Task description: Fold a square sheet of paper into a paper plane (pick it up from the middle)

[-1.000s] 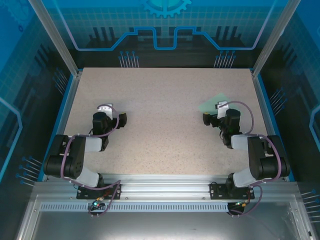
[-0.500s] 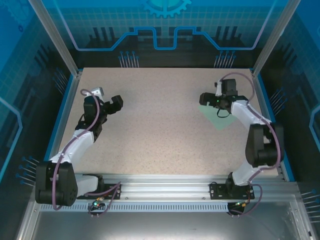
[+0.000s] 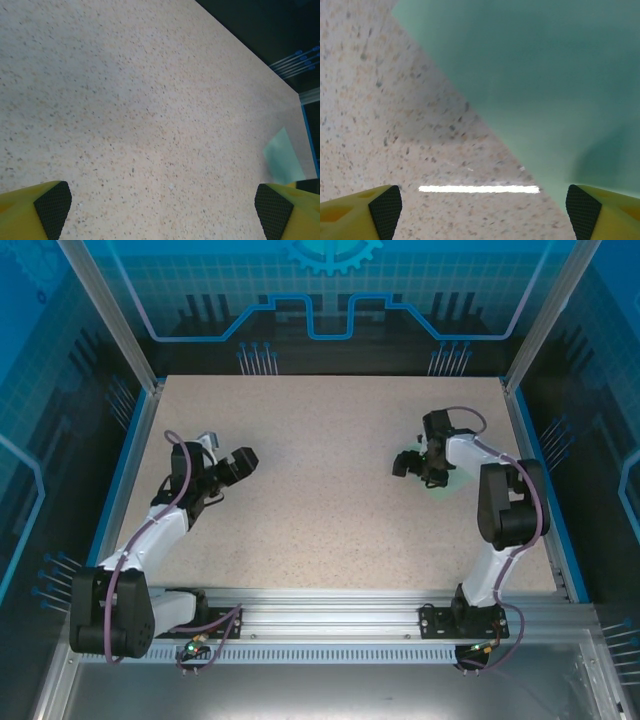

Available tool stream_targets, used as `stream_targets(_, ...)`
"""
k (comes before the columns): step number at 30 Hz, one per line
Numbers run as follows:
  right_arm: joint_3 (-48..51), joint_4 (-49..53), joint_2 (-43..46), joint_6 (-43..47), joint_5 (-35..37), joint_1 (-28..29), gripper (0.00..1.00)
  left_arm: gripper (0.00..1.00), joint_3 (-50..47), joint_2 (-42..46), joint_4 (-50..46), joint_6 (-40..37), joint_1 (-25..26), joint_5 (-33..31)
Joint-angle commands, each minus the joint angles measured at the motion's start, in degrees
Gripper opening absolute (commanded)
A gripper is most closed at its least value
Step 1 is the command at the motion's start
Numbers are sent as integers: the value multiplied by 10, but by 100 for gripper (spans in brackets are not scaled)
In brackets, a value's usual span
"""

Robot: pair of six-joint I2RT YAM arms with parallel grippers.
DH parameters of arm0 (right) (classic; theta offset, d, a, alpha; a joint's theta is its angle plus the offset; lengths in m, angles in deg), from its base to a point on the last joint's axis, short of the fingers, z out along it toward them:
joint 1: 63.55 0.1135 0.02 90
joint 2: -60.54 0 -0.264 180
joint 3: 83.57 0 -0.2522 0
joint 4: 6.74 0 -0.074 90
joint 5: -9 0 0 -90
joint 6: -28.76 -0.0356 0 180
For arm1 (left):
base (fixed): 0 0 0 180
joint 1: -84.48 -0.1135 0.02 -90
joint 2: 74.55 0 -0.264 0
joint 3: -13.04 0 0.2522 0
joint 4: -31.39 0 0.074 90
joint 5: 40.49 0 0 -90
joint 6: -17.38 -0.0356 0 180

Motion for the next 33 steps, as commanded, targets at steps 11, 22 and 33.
stream_targets(11,-35,55,-14,-37,37,85,89,99,-12,8,-8,3,15,70)
stream_targets(22,-103,81,-76,16,35,-10,90,99,12,-37,-1,-8,71,82)
stream_targets(33,-53,118,-31,-16,24,38,90,99,22,-55,-10,-15,88,77)
